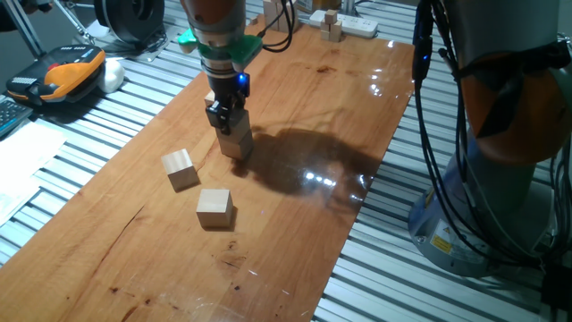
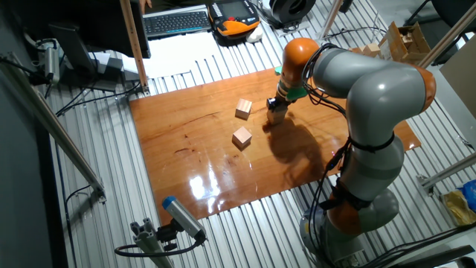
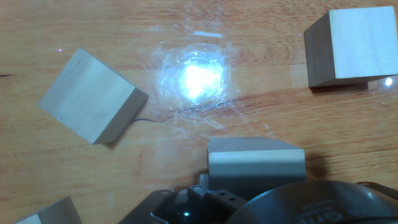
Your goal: Stack the blocks in a vertical line of five
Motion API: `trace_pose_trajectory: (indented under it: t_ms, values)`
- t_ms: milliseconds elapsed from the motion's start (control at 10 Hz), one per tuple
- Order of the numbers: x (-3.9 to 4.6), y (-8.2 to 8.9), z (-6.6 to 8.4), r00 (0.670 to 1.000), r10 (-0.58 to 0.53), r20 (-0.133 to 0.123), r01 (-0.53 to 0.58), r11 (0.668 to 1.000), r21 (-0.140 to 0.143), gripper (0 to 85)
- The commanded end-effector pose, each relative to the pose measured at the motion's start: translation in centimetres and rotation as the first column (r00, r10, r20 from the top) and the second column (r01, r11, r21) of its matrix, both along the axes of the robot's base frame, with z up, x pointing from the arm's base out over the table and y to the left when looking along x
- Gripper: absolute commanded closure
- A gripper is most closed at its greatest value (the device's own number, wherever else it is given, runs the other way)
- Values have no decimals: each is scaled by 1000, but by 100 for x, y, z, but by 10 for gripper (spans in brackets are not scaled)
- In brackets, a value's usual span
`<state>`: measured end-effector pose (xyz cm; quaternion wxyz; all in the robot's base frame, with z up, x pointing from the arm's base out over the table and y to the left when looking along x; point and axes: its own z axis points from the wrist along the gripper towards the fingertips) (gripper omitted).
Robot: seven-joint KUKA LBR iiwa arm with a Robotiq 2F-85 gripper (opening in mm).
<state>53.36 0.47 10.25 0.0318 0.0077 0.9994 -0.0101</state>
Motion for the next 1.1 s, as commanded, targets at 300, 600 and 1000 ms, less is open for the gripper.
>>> trace_pose_trajectory:
  t_ms: [300,600,1000]
  values:
    - [-1,0,2,1000,-15,0,15,1000,9,170]
    - [-2,-2,8,1000,-16,2,16,1000,6,170]
    - [6,-5,80,1000,-21,8,21,1000,3,170]
